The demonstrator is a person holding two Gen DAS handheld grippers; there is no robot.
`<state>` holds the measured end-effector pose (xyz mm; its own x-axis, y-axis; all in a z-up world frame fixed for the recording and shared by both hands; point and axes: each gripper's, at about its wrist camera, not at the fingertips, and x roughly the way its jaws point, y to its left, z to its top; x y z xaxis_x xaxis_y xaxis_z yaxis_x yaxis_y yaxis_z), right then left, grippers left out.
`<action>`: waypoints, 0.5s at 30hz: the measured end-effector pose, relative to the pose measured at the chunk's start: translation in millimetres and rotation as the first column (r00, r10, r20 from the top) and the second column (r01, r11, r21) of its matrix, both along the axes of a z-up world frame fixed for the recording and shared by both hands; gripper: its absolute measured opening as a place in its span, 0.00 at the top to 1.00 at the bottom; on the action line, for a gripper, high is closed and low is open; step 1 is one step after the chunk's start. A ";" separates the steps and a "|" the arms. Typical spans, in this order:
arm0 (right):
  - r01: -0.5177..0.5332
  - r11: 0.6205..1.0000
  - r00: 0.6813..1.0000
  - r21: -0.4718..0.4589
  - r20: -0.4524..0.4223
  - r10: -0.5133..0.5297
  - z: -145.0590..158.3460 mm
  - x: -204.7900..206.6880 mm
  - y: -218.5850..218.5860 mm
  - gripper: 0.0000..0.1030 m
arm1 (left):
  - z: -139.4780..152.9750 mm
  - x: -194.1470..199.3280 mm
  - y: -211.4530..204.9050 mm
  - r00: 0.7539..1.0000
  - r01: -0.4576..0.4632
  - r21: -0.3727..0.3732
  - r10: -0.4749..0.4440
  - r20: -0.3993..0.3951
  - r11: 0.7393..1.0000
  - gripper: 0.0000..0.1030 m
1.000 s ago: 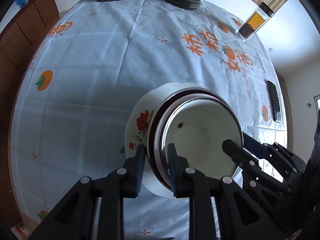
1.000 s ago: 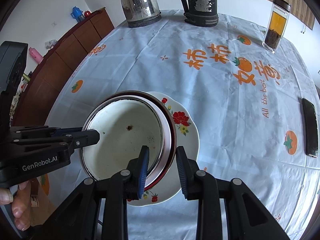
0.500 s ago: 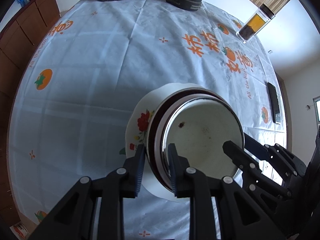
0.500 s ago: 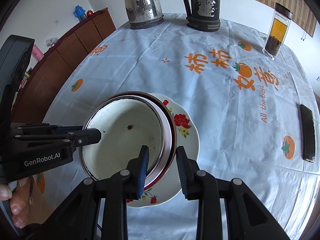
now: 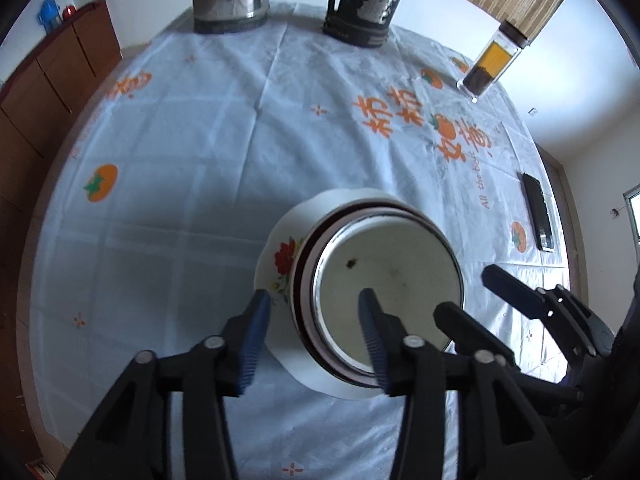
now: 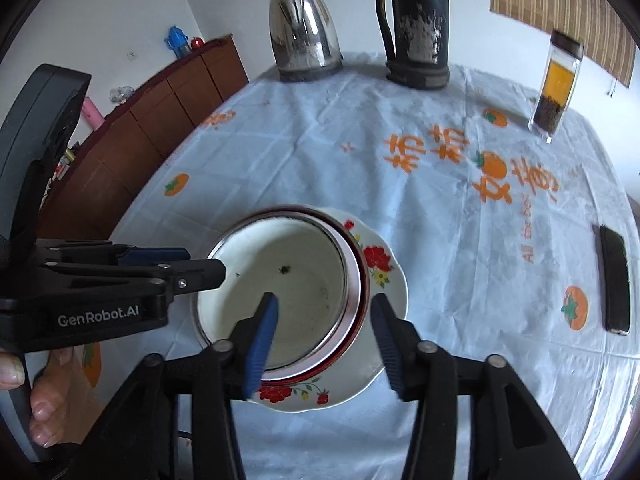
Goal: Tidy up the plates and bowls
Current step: 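Open both tools and release the bowl stack rim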
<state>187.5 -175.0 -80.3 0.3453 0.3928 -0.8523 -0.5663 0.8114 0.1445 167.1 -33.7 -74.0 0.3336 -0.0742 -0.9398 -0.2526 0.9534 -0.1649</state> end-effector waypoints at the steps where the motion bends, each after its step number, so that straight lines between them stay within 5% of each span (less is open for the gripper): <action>1: -0.002 1.000 1.000 0.004 0.027 0.002 5.1 -2.7 -0.2 0.44 | 4.1 -1.8 0.0 1.000 -0.002 0.013 0.002 0.019 1.000 0.49; 5: -0.001 1.000 0.992 0.013 0.124 -0.001 20.6 -11.8 -2.5 0.42 | 19.2 -9.5 1.0 0.996 -0.011 0.044 0.007 0.085 0.999 0.47; 15: 0.005 0.999 0.982 0.039 0.191 -0.012 39.7 -25.9 -6.7 0.40 | 40.6 -27.1 -1.9 0.985 -0.026 0.090 0.010 0.171 0.996 0.47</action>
<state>161.6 -181.6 -40.6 0.5039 0.4202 -0.7547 -0.5797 0.8122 0.0652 140.0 -35.6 -33.3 0.4893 0.0171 -0.8719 -0.2456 0.9620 -0.1190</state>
